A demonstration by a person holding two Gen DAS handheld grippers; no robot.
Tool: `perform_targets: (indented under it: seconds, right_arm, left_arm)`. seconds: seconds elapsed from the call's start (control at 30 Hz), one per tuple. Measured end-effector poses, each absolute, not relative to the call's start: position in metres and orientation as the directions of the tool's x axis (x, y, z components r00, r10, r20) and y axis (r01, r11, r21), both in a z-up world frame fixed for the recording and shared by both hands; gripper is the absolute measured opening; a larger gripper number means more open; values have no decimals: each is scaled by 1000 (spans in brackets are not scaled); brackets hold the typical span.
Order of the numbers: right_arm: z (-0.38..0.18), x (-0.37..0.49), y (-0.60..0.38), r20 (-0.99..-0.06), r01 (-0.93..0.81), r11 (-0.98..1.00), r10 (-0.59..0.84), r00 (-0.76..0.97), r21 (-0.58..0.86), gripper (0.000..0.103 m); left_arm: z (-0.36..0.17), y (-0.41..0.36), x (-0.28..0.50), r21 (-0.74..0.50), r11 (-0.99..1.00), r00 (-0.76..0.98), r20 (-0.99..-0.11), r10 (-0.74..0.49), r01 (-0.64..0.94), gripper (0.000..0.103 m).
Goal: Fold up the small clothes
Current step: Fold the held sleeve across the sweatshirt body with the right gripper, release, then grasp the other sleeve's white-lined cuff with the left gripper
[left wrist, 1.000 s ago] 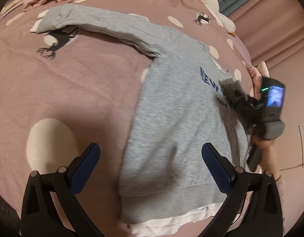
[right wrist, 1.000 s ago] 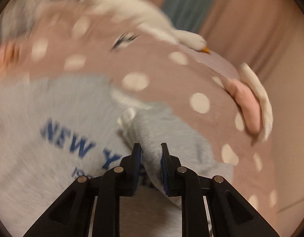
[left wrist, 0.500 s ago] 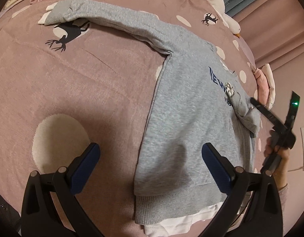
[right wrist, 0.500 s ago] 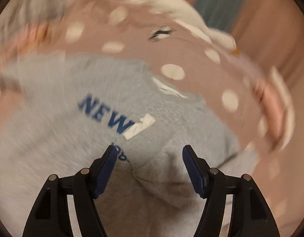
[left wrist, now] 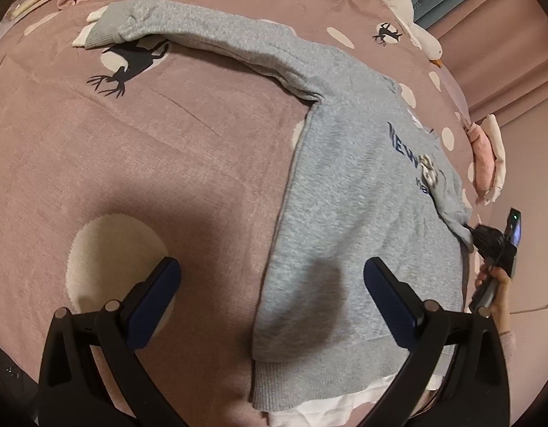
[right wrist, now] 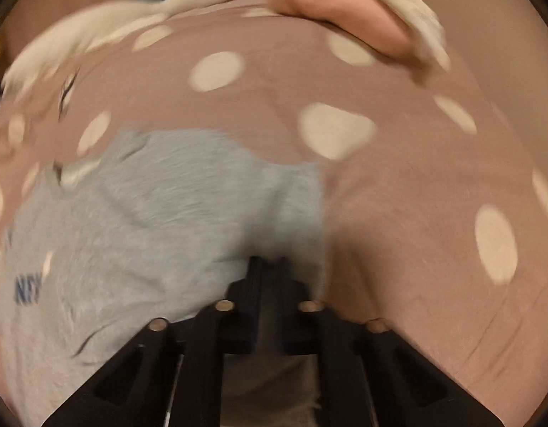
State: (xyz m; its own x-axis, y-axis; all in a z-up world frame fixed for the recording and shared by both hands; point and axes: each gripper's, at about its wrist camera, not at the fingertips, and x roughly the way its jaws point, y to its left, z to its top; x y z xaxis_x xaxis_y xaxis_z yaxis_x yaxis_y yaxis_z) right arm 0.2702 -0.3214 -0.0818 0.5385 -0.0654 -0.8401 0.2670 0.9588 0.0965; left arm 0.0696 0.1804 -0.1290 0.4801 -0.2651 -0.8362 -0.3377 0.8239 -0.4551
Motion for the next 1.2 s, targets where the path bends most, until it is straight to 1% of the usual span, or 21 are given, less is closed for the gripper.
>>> perform_targets:
  seconds: [0.03, 0.07, 0.1, 0.13, 0.17, 0.2, 0.27, 0.3, 0.4, 0.5, 0.53, 0.6, 0.63, 0.73, 0.87, 0.9, 0.93, 0.97, 1.03, 1.1, 1.2]
  right_arm:
    - [-80, 270, -323, -842, 303, 952, -126, 525, 46, 0]
    - [-80, 270, -324, -838, 356, 931, -254, 484, -77, 0]
    - [-82, 270, -326, -839, 373, 919, -299, 455, -126, 0]
    - [-84, 267, -329, -851, 372, 924, -267, 452, -92, 0]
    - [-82, 262, -333, -854, 366, 930, -207, 477, -21, 0]
    - [-78, 258, -333, -845, 357, 933, -158, 511, 41, 0]
    - [-67, 250, -327, -812, 329, 940, -123, 571, 89, 1]
    - [-62, 246, -321, -793, 294, 949, -89, 603, 117, 1]
    - [-54, 242, -295, -749, 139, 965, 79, 658, 224, 2]
    - [-63, 243, -265, -750, 12, 972, 172, 639, 233, 4]
    - [-68, 242, -260, -767, -7, 979, 165, 621, 205, 6]
    - [-89, 249, -252, -834, 16, 992, 96, 543, 125, 7]
    - [-101, 251, -250, -860, 28, 991, 99, 501, 130, 7]
    - [-97, 247, -247, -855, 46, 987, 112, 506, 156, 7]
    - [-93, 244, -229, -862, 45, 997, 33, 507, 65, 7]
    - [-90, 243, -218, -855, 36, 999, 3, 518, 25, 10]
    - [-86, 243, -204, -842, 18, 1000, -10, 539, -1, 17]
    - [-82, 239, -194, -828, -3, 1000, 6, 561, 6, 21]
    - [-73, 236, -178, -795, -50, 997, 75, 602, 57, 40]
    - [-67, 229, -163, -771, -82, 992, 124, 624, 93, 45]
    - [-63, 210, -156, -757, -120, 987, 157, 635, 105, 45]
  left_arm:
    - [-129, 181, 69, -458, 821, 481, -835, -267, -340, 103]
    - [-129, 181, 69, -459, 821, 484, -834, -267, -339, 103]
    - [-128, 181, 68, -458, 824, 486, -832, -266, -334, 103]
    - [-128, 180, 68, -455, 826, 485, -833, -264, -331, 103]
    - [-129, 180, 67, -451, 829, 483, -835, -262, -330, 103]
    - [-130, 179, 68, -448, 831, 481, -837, -261, -331, 103]
    - [-130, 179, 69, -446, 830, 478, -839, -258, -335, 103]
    - [-129, 179, 69, -448, 828, 480, -838, -259, -338, 103]
    - [-126, 181, 67, -463, 817, 492, -830, -263, -344, 103]
    - [-122, 190, 63, -474, 803, 512, -821, -255, -361, 103]
    - [-121, 194, 62, -481, 796, 519, -816, -253, -369, 103]
    - [-117, 205, 57, -495, 778, 536, -807, -248, -386, 103]
    - [-115, 211, 55, -495, 774, 541, -806, -239, -395, 103]
    - [-114, 229, 52, -482, 765, 544, -813, -209, -427, 103]
    - [-115, 258, 57, -527, 715, 581, -787, -207, -459, 103]
    - [-115, 265, 59, -546, 697, 595, -775, -211, -465, 103]
    - [-115, 272, 62, -574, 673, 614, -758, -220, -467, 103]
    - [-115, 283, 66, -615, 634, 644, -729, -232, -468, 103]
    - [-116, 296, 73, -663, 583, 682, -692, -239, -469, 103]
    - [-119, 311, 85, -713, 519, 717, -653, -244, -472, 103]
    - [-128, 325, 109, -775, 433, 748, -601, -281, -461, 103]
